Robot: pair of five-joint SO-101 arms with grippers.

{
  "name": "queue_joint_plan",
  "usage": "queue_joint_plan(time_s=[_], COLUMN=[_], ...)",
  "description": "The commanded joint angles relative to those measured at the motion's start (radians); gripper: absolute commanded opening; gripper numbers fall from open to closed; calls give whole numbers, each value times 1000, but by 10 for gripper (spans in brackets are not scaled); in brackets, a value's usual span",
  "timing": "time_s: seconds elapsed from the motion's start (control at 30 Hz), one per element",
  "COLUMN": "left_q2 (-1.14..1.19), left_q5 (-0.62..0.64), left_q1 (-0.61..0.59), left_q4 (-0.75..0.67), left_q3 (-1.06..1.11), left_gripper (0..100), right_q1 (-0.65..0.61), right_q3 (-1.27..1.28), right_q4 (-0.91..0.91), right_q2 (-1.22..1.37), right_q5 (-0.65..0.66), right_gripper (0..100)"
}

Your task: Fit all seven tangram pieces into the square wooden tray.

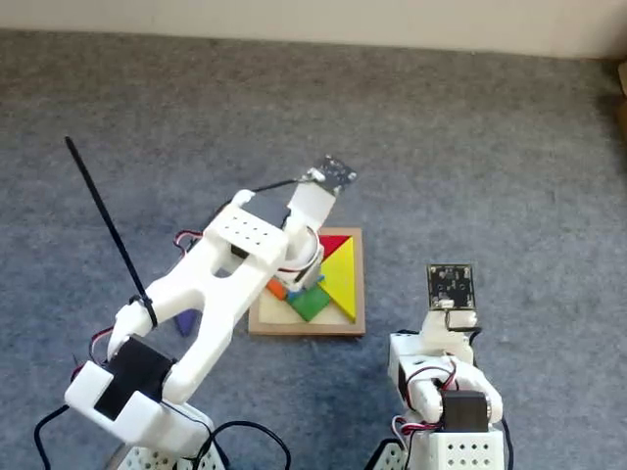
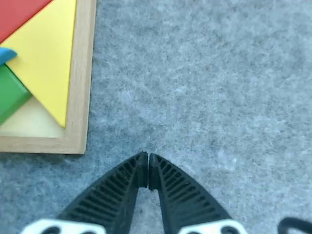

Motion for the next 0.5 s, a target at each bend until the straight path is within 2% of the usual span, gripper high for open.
queue_joint_plan(time_s=[0.0,0.2,0.47], left_q2=[-8,-4,2], left_q5=[9,9,11], left_q1=[-8,-24,-104], left_q4=[63,61,60], left_q3=[-85,-88,-88], left_gripper=[185,181,181], right_q1=[15,15,15], right_q3=[117,117,117], right_q4=[4,4,4], right_q2=[-18,-18,-18], right_q5=[9,9,9], right_gripper=[18,18,18])
